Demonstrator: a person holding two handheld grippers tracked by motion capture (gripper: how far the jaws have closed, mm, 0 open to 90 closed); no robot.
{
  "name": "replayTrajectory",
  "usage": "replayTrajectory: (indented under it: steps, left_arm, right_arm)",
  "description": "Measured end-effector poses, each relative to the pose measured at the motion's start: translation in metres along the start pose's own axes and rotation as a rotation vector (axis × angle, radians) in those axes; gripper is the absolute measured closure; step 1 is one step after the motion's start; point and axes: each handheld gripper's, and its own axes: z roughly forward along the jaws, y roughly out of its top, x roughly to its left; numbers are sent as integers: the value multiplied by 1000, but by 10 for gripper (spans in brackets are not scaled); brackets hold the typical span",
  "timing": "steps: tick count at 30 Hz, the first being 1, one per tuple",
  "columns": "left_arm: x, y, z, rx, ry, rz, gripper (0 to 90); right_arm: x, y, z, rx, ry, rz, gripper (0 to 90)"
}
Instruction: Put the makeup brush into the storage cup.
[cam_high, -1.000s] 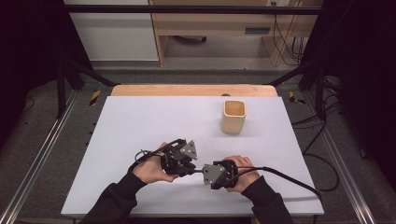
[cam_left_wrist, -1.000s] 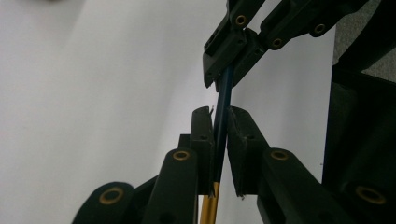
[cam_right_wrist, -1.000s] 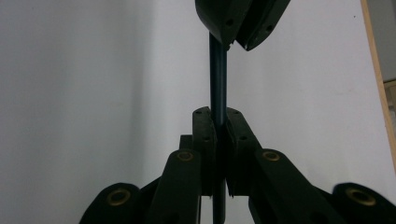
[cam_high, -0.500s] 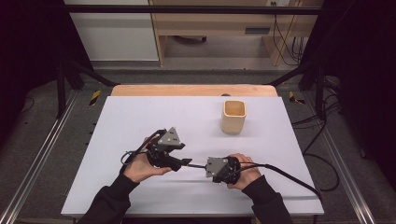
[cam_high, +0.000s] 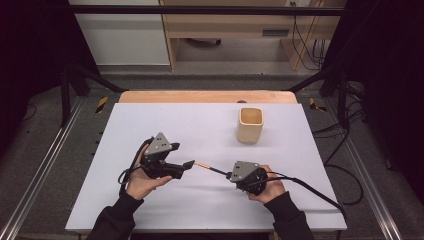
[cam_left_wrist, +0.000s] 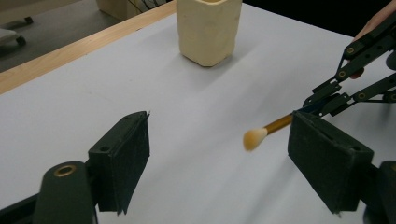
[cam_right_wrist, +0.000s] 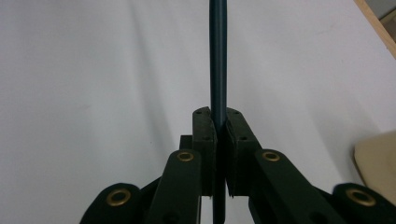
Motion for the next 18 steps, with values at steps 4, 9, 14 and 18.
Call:
replayTrajectory:
  steps: [4,9,14,18]
  left_arm:
    - [3,-8,0,-19,17,-38,195]
    - [3,-14,0,-53,31,-80,175]
    - [-1,-19,0,-89,30,-103,176]
    - [-5,-21,4,-111,32,-111,175]
  right_arm:
    - [-2,-3,-3,-14,-23,45,849]
    - [-5,-6,-5,-46,-42,110,850]
    - [-3,-6,-5,-62,-43,139,850]
    - [-1,-5,-4,-80,-42,166,849]
